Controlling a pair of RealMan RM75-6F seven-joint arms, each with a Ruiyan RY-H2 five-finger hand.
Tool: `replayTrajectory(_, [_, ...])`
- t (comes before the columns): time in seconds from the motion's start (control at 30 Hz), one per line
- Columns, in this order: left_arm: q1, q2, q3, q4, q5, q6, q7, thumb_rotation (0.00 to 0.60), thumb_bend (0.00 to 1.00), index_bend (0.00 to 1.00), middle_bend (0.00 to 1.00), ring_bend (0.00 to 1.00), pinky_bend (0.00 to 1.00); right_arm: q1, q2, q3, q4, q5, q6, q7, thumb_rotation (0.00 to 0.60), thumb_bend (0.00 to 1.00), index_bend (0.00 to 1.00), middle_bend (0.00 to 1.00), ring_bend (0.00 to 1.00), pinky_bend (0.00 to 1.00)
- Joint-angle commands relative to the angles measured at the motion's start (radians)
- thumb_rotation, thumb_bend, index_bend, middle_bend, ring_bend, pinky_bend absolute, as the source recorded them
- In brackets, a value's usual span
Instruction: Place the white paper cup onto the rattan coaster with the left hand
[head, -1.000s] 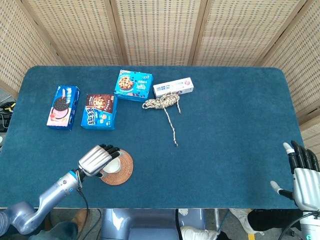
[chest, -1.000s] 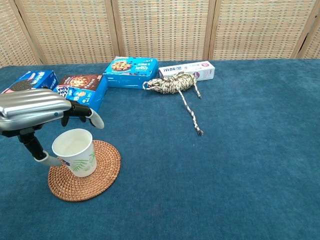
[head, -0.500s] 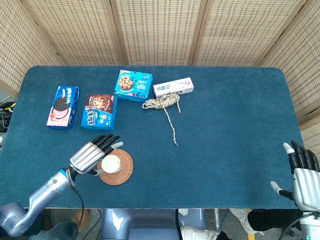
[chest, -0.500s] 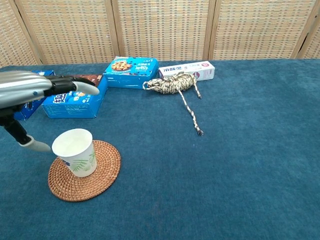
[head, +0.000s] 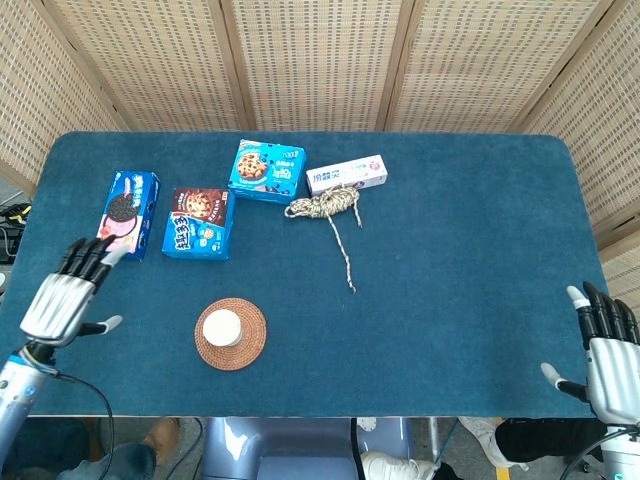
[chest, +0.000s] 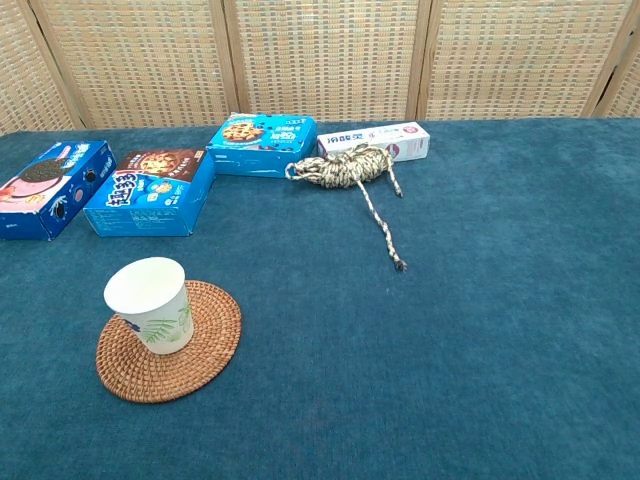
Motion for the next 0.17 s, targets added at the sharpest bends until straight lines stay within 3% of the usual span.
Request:
replayTrajectory(0.03, [0.079,-0.004,0.013,-0.035,-0.057,0.063,0.051,0.6,0.0,0.0,0.0,0.0,0.0,0.0,0.0,0.0,0.001,-0.002,0.0,0.001,0.6,0.0,0.02,0.0,0.0,0.0])
replayTrajectory(0.17, [0.109,-0.006,0.018,-0.041,-0.079,0.069,0.033,0.6,0.0,0.0,0.0,0.0,0.0,-0.001,0.001,-0.001,0.001,-0.005,0.001,0.003,0.6,0.0,0.02,0.0,0.0,0.0])
